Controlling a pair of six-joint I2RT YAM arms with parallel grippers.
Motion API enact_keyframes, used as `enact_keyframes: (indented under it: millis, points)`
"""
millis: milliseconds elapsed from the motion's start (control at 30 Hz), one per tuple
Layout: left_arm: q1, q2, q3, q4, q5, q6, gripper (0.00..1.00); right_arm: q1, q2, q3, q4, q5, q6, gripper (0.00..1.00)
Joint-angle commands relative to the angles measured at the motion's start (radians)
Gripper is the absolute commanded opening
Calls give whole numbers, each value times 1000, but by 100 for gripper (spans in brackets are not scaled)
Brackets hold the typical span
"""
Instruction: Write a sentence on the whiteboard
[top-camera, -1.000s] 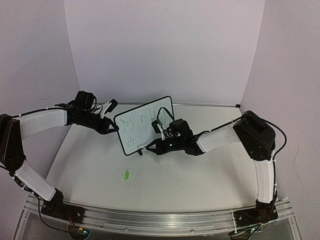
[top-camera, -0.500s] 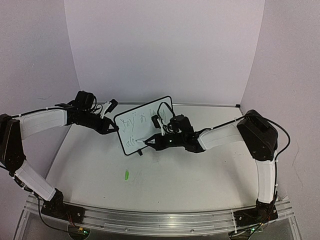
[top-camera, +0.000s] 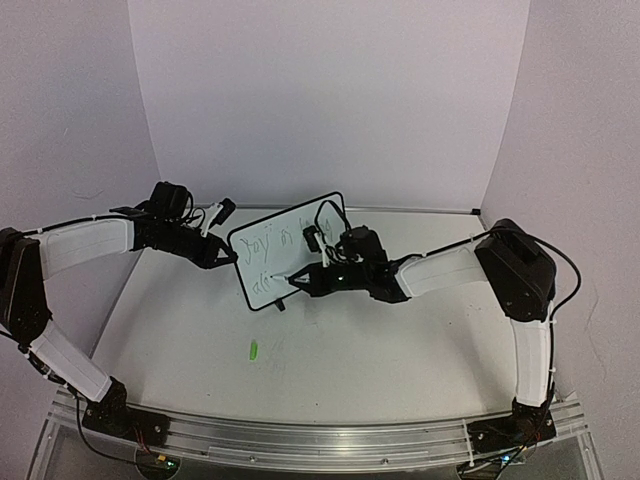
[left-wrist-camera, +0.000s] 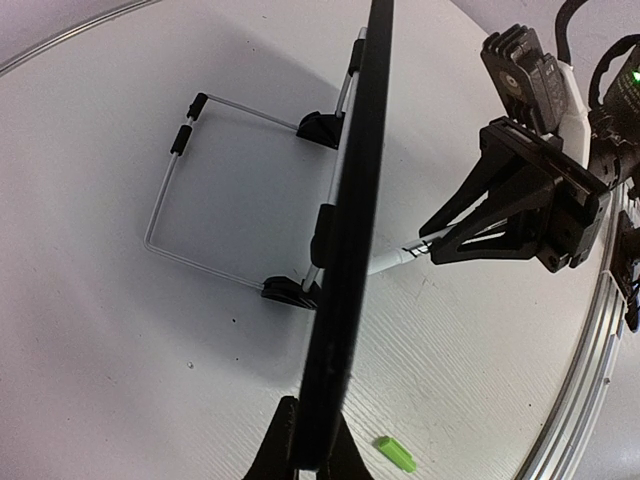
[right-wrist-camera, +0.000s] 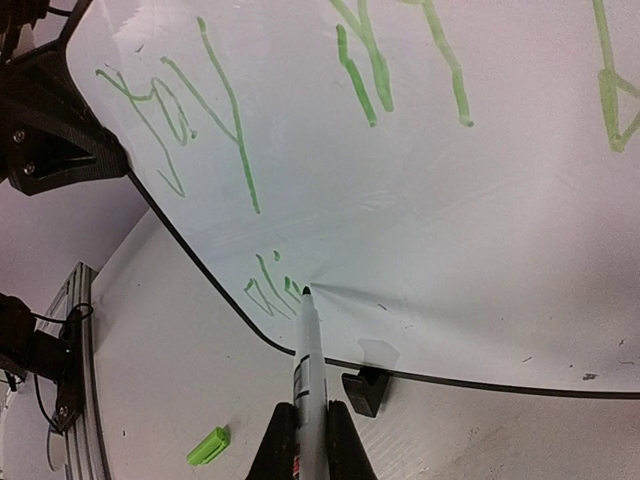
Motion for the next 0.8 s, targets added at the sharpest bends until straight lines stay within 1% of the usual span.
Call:
enact_keyframes:
  millis: [0,367,767]
  points:
    - [1,10,43,1,-13,5,0,-11,10,31,21,18,9,0]
    - [0,8,42,1,-13,5,0,-25,40,13,16,11,26,0]
    - [1,10,42,1,-12,5,0,-28,27,-19,16,24,29,0]
